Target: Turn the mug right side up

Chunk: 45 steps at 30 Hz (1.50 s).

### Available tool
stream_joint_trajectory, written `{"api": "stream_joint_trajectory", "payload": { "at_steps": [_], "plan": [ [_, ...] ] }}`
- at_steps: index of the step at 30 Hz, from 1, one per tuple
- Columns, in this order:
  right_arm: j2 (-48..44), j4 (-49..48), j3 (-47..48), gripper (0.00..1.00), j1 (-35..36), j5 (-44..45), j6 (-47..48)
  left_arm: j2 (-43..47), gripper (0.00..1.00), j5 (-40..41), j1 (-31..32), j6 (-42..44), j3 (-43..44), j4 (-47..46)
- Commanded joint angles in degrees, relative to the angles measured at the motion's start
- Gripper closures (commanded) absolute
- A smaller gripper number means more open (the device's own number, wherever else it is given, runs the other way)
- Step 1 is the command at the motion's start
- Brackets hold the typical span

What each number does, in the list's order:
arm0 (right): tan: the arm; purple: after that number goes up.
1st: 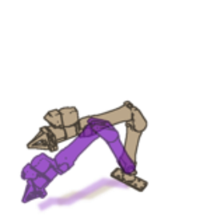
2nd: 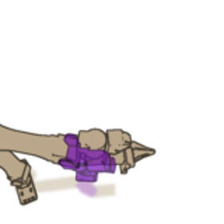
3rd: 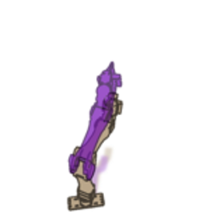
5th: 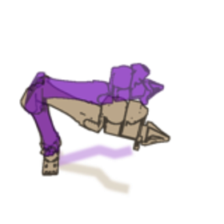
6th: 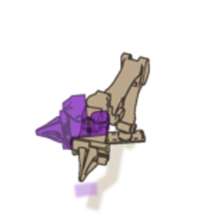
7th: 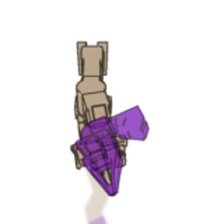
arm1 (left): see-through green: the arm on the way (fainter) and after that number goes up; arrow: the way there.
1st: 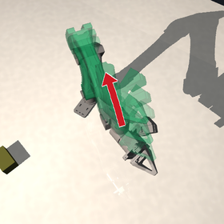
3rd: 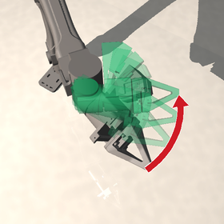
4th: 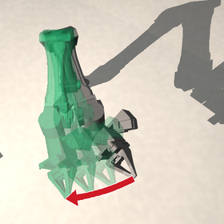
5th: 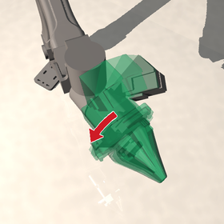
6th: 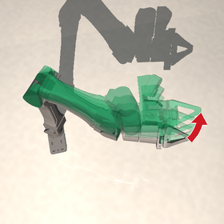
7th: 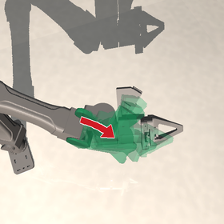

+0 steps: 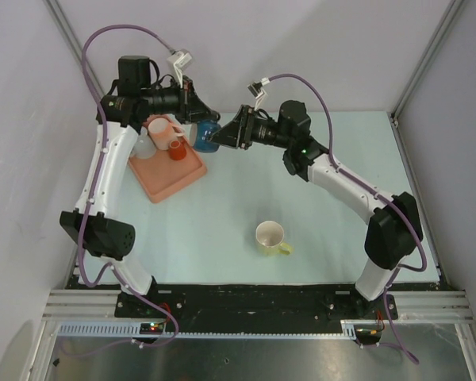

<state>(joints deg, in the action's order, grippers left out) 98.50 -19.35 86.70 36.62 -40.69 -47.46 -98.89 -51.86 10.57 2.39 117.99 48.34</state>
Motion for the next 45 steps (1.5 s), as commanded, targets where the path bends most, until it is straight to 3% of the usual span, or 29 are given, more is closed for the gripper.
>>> {"api": "stream_joint_trajectory", "payload": {
  "at_steps": [1, 3, 4, 5, 6, 7, 8, 10, 13, 17, 23, 28, 31, 36, 42, 45],
  "plan": [
    [0.65, -9.00, 3.51, 0.61, 1.04, -2.73, -2.99, 2.72, 1.00, -4.92, 0.65, -3.18, 1.81, -1.92],
    [0.64, -6.21, 3.66, 0.86, 1.03, -2.36, -1.71, 2.78, 1.00, -5.05, 0.54, -3.23, 1.98, -1.93],
    [0.47, -4.20, 3.66, 0.93, 1.01, -1.75, 0.02, 2.85, 0.93, -4.42, 0.52, -3.16, 2.07, -1.97],
    [0.12, -0.55, 3.70, 0.96, 1.14, -0.40, 1.95, 2.88, 0.68, -2.78, 0.43, -2.95, 2.02, -2.00],
    [-0.28, 3.34, 4.07, 0.98, 1.29, 0.98, 5.37, 2.99, 0.36, -0.91, 0.29, -2.76, 1.82, -2.01],
    [-0.79, 9.41, 4.70, 0.99, 1.93, 4.05, 9.14, 3.13, 0.18, 2.01, 0.00, -1.92, 1.64, -1.97],
    [-1.17, 15.70, 6.11, 1.00, 2.69, 7.47, 15.08, 3.15, 0.09, 4.30, -0.36, -1.23, 1.19, -1.95],
    [-1.26, 29.93, 9.96, 1.00, 6.50, 18.30, 28.42, 2.95, 0.03, 9.36, -1.91, -0.65, 0.72, -1.94],
    [1.69, 46.57, 15.05, 1.00, 13.28, 31.76, 44.58, 1.50, 0.01, 12.37, -6.16, -3.24, 1.22, -1.95],
    [6.15, 58.79, 17.40, 1.00, 19.28, 37.06, 53.43, 0.11, 0.00, 16.24, -12.21, -3.53, 0.41, -1.99],
    [16.07, 75.28, 24.98, 1.00, 25.56, 38.03, 62.15, -0.39, 0.00, 36.37, -14.63, 10.53, -5.71, -1.95],
    [23.87, 81.65, 29.39, 1.00, 29.05, 42.36, 64.63, -4.53, 0.00, 51.23, -15.17, 19.53, -7.65, -1.96],
    [26.44, 83.11, 30.94, 1.00, 29.69, 42.58, 65.02, -7.53, 0.03, 51.39, -17.36, 21.79, -7.81, -1.96],
    [28.32, 83.44, 30.96, 1.00, 30.03, 41.57, 65.28, -11.78, 0.18, 51.52, -20.51, 28.73, -8.97, -2.00],
    [30.19, 83.16, 30.49, 1.00, 29.86, 38.38, 65.22, -17.46, 0.18, 49.48, -22.98, 30.40, -7.62, -1.96],
    [30.19, 82.97, 30.16, 0.96, 29.57, 37.89, 64.83, -19.80, 0.21, 44.31, -24.91, 30.13, -6.22, -2.02]
  ]
}}
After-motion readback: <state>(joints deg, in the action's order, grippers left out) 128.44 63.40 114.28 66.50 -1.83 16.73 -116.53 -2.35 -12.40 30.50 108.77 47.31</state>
